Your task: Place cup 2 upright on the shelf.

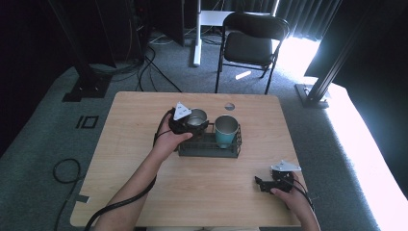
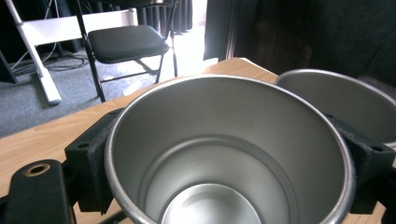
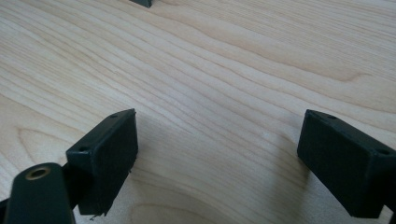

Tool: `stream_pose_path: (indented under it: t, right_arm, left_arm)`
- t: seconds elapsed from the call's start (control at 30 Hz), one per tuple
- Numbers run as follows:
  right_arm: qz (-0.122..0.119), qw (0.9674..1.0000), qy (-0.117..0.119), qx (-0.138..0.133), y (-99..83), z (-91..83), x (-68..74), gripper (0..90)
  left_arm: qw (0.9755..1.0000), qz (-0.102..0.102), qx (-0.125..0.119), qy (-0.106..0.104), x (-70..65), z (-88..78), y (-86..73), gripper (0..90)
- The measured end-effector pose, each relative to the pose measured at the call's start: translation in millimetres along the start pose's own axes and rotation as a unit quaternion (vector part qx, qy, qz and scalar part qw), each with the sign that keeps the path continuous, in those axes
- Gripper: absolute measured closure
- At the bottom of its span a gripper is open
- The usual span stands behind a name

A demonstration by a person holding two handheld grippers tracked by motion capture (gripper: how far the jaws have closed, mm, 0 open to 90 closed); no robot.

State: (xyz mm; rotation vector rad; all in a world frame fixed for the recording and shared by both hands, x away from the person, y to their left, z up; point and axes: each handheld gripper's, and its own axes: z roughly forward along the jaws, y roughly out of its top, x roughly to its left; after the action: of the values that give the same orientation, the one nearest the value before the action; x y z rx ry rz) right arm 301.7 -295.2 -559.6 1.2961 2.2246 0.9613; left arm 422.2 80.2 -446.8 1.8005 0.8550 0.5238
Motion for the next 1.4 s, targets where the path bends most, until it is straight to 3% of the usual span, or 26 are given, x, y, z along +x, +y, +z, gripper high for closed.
stream_pose_path:
  t: [0.37, 0.57, 0.77, 0.93, 1.03, 1.17, 1.27, 1.4]
  right_arm:
    - [0.0, 1.0, 0.0, 0.0, 0.0, 0.0, 0.0, 11.9]
    - [0.0, 1.0, 0.0, 0.0, 0.0, 0.0, 0.1, 11.9]
    - [0.0, 1.0, 0.0, 0.0, 0.0, 0.0, 0.0, 11.9]
    - [0.0, 1.0, 0.0, 0.0, 0.0, 0.0, 0.0, 11.9]
    - [0.0, 1.0, 0.0, 0.0, 0.0, 0.0, 0.0, 11.9]
    - [0.0, 1.0, 0.0, 0.0, 0.0, 0.0, 0.2, 11.9]
    - [0.0, 1.0, 0.0, 0.0, 0.0, 0.0, 0.2, 11.9]
    - [0.0, 1.0, 0.0, 0.0, 0.0, 0.0, 0.1, 11.9]
  left_arm:
    - [0.9997, -0.001, 0.025, 0.005, -3.3, 12.5, -25.4, 14.0]
    - [0.9993, 0.015, 0.035, 0.009, -5.0, 16.7, -33.4, 14.0]
    - [0.9986, 0.033, 0.04, 0.012, -7.4, 19.9, -37.5, 14.0]
    - [0.9983, 0.035, 0.046, 0.009, -7.4, 19.7, -37.1, 13.6]
    - [0.9976, 0.043, 0.053, 0.006, -9.6, 19.2, -36.4, 9.5]
    - [0.9979, 0.038, 0.053, 0.006, -10.1, 17.0, -35.4, 8.3]
    - [0.9971, 0.054, 0.053, -0.003, -9.3, 14.0, -35.3, 1.3]
    - [0.9978, 0.044, 0.048, -0.011, -9.8, 7.7, -32.0, 1.3]
